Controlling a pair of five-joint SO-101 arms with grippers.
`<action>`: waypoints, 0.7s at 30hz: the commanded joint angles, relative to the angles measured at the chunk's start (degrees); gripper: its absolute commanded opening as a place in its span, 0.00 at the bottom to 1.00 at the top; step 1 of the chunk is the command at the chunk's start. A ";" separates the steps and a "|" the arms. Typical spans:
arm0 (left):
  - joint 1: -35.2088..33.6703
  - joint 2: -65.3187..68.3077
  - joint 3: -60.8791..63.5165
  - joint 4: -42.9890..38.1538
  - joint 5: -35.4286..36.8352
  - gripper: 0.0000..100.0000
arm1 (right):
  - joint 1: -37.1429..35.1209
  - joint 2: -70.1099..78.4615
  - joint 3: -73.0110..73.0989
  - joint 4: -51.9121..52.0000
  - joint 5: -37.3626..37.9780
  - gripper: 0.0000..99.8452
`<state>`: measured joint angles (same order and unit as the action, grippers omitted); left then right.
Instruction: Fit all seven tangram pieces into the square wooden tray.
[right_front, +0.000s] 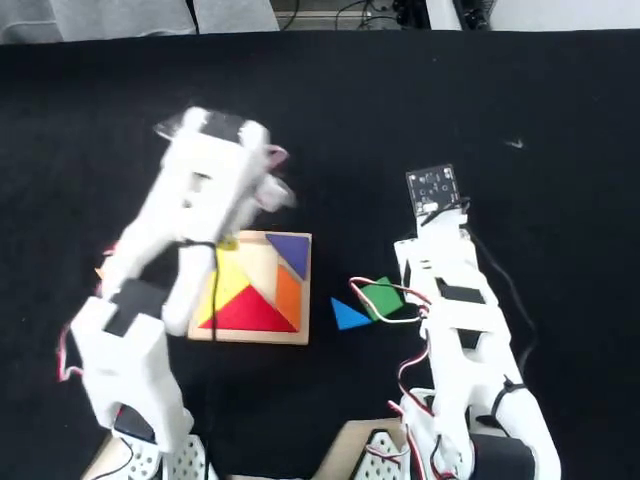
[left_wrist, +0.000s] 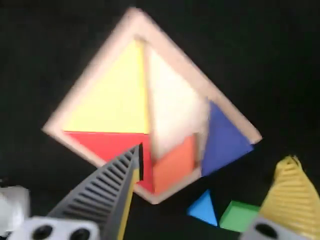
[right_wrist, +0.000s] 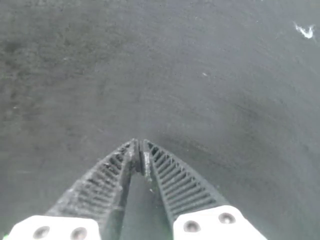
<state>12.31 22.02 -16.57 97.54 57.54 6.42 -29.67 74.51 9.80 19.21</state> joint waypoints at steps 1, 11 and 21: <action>-11.82 -3.16 -6.99 3.34 -16.35 0.40 | -1.41 -2.15 -1.63 -0.70 -0.09 0.01; -30.64 -16.35 -4.62 3.34 -52.57 0.14 | -2.99 -2.33 -0.92 -0.79 0.00 0.01; -37.49 -32.97 15.16 0.97 -69.80 0.12 | -2.90 -2.42 -0.84 -0.79 -0.35 0.02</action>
<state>-22.95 -5.23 -7.60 100.26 -4.79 4.04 -29.67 74.51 9.80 19.21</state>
